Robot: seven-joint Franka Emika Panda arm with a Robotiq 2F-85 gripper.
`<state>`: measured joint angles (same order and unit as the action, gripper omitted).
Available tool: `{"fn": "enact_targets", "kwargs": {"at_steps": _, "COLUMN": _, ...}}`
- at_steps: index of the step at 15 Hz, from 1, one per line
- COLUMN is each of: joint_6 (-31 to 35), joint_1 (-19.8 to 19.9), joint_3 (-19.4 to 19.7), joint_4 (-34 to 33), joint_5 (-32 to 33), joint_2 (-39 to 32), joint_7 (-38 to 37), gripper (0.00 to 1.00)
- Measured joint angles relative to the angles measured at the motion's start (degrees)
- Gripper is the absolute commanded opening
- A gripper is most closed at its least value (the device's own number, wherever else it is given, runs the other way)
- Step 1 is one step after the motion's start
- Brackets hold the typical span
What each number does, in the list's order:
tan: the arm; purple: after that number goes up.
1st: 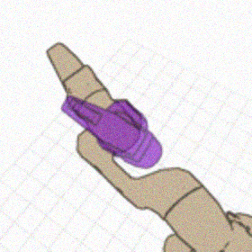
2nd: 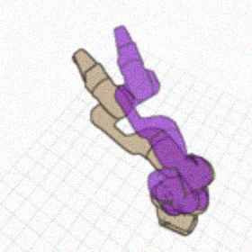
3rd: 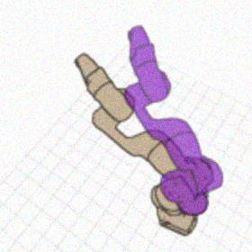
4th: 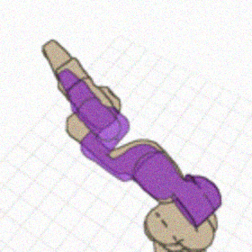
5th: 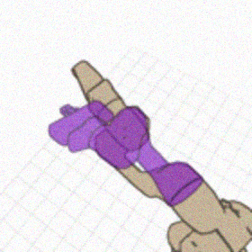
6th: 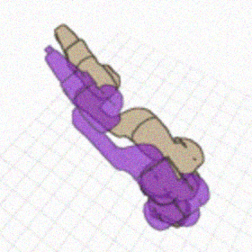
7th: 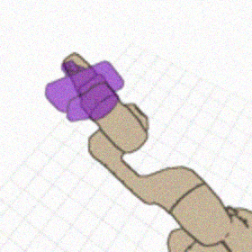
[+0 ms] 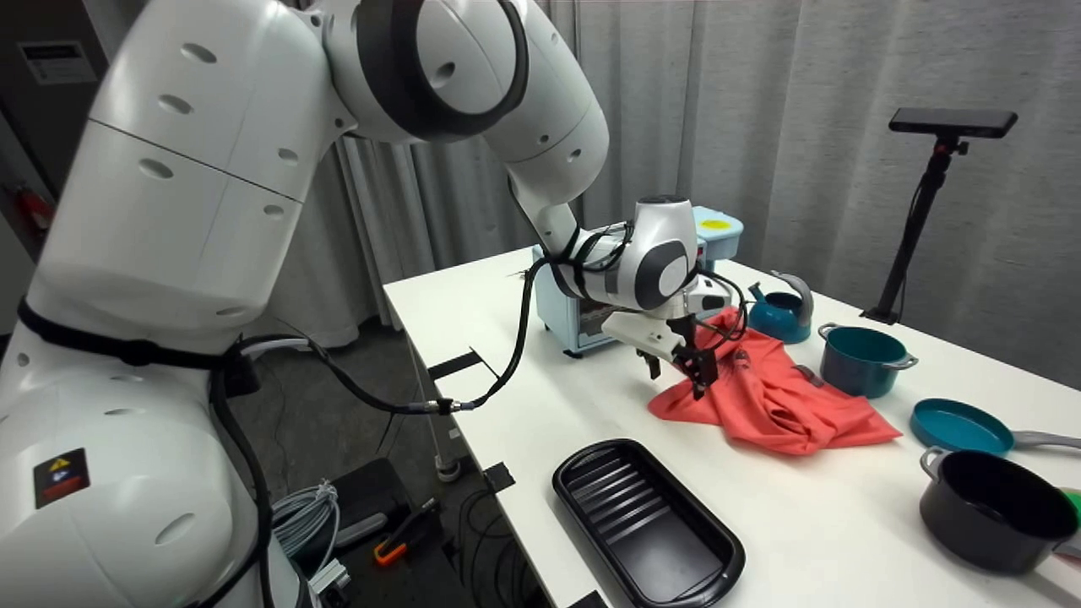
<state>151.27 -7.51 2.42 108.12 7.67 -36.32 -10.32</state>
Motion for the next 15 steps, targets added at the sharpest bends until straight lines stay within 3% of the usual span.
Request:
{"fn": "enact_targets", "kwargs": {"at_steps": 1, "joint_6": -0.3, "joint_1": 0.3, "joint_3": -0.3, "joint_4": -0.2, "joint_5": -0.2, "joint_2": -0.6, "joint_7": 0.4, "gripper": 0.74}}
{"fn": "enact_targets", "kwargs": {"at_steps": 10, "joint_6": -4.4, "joint_1": 1.0, "joint_3": -1.7, "joint_4": -1.9, "joint_5": -2.3, "joint_2": -1.3, "joint_7": 1.0, "gripper": 0.05}}
{"fn": "enact_targets", "kwargs": {"at_steps": 12, "joint_6": -6.1, "joint_1": 1.1, "joint_3": -2.1, "joint_4": -1.0, "joint_5": -2.8, "joint_2": -0.4, "joint_7": 1.6, "gripper": 0.0}}
{"fn": "enact_targets", "kwargs": {"at_steps": 15, "joint_6": -8.9, "joint_1": 1.6, "joint_3": -2.4, "joint_4": 1.9, "joint_5": -2.9, "joint_2": 1.7, "joint_7": 3.5, "gripper": 0.03}}
